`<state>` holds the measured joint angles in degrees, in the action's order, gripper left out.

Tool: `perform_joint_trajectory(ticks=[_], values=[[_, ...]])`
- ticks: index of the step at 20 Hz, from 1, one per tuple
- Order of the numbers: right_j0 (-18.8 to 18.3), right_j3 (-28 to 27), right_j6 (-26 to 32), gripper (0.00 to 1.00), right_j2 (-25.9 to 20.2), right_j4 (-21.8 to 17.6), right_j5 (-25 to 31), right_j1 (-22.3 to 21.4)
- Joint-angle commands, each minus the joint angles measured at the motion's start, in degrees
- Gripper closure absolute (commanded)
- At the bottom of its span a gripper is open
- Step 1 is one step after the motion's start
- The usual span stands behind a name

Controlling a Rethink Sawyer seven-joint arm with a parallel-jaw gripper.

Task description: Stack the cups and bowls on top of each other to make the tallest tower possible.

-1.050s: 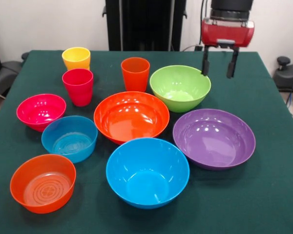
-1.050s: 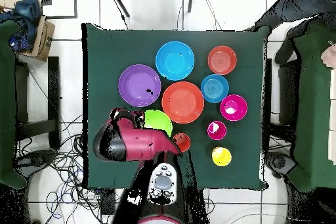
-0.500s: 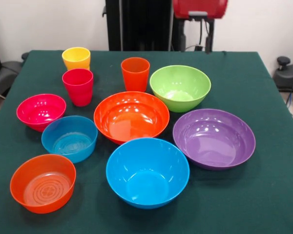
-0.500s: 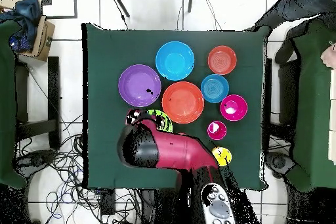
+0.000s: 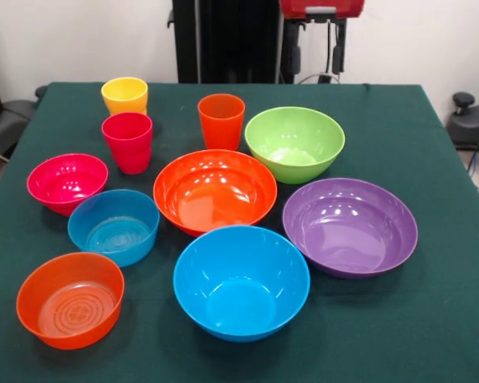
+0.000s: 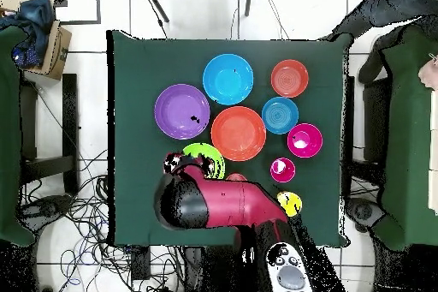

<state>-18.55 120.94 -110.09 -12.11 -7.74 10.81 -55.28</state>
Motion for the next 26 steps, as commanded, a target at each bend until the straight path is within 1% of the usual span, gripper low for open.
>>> perform_joint_trajectory(ticks=[1,7,9,11,12,14,16,18,22,25,26], values=[[-4.19,7.09,4.78,0.00,-7.97,-8.77,1.29,1.23],[-4.26,6.42,3.07,0.00,-6.14,-14.46,-0.48,3.42],[-5.02,6.96,2.90,0.00,-6.56,-16.05,-0.96,3.47],[-6.68,8.31,3.29,0.00,-8.15,-17.60,-1.00,3.07],[-8.13,9.63,3.59,0.00,-9.73,-18.42,-1.66,2.52],[-9.85,11.22,3.64,0.00,-11.64,-20.00,-2.62,2.14],[-10.43,11.92,3.40,0.00,-11.92,-22.17,-3.60,2.34],[-10.28,11.85,3.04,0.00,-11.16,-24.23,-4.06,2.88],[-10.90,11.18,2.54,0.00,-10.54,-27.17,-3.32,3.58],[-12.38,10.86,3.11,0.00,-10.88,-28.99,-2.08,3.64],[-13.47,11.21,3.73,0.00,-11.28,-29.96,-1.84,3.51]])
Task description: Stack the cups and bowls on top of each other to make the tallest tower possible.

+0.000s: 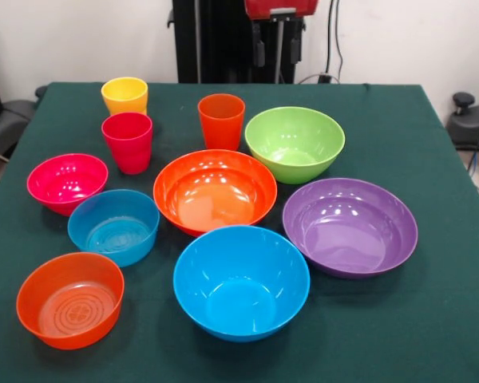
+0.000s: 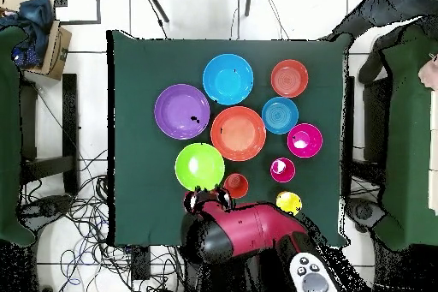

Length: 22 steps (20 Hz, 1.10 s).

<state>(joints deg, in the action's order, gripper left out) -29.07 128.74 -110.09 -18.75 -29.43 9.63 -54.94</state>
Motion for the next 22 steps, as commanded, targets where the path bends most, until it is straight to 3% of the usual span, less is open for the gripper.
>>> perform_joint_trajectory(ticks=[1,10,18,22], values=[[-3.92,3.57,4.12,0.00,-5.28,-8.63,-0.25,2.93],[-11.11,7.61,6.79,0.00,-11.49,-10.05,3.22,-2.18],[-10.89,7.61,5.33,0.00,-11.85,-13.09,3.50,-3.51],[-11.12,7.45,5.18,0.00,-12.47,-12.23,5.02,-4.45]])
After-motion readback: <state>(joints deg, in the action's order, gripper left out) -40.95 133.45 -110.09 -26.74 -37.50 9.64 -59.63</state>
